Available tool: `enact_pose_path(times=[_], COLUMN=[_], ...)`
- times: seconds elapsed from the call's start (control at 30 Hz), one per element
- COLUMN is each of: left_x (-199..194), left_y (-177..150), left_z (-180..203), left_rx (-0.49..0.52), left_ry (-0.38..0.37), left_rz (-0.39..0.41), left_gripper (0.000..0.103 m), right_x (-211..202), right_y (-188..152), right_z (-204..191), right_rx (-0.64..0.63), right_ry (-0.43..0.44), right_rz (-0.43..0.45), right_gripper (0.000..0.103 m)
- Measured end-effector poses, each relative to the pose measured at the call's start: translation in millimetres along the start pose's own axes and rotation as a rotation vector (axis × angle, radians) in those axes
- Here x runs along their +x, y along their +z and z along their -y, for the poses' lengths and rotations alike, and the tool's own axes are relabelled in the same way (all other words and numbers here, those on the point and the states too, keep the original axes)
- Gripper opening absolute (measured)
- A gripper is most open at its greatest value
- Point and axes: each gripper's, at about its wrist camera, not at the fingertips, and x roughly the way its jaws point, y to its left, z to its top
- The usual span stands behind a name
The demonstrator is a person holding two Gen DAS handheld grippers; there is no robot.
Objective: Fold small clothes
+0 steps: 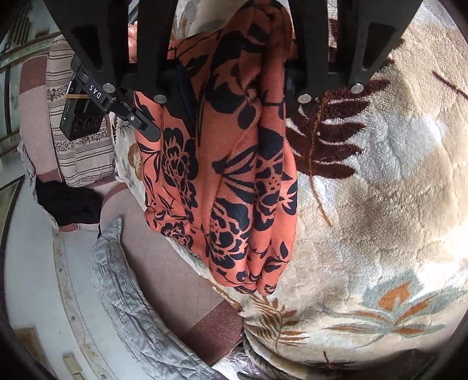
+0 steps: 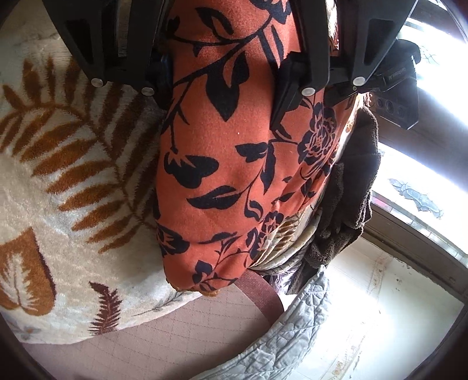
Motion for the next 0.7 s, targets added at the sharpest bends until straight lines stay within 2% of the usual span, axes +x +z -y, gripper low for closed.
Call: enact_pose_path(times=[0.17, 0.37, 0.7], left_x=[-9.8, -16.6, -33.8], left_y=[-0.2, -7.9, -48.8], left_z=[18.7, 49.1, 107.2], left_rx=[0.056, 0.118, 0.243], left_ry=[-0.001, -0.031, -0.043], left_rz=[0.04, 0.05, 0.045], left_gripper=[0.037, 0.036, 0.036], right_x=[-14.7, -43.7, -117.9], right_y=[-1.5, -4.0, -23.1], right_z=[-15.6, -30.6, -24.1], right_rx=[-0.089, -0.173, -0.25], right_ry=[-0.039, -0.082, -0.111], right_rz=[0.043, 0.087, 0.176], right_gripper=[0.045, 0.044, 0.043])
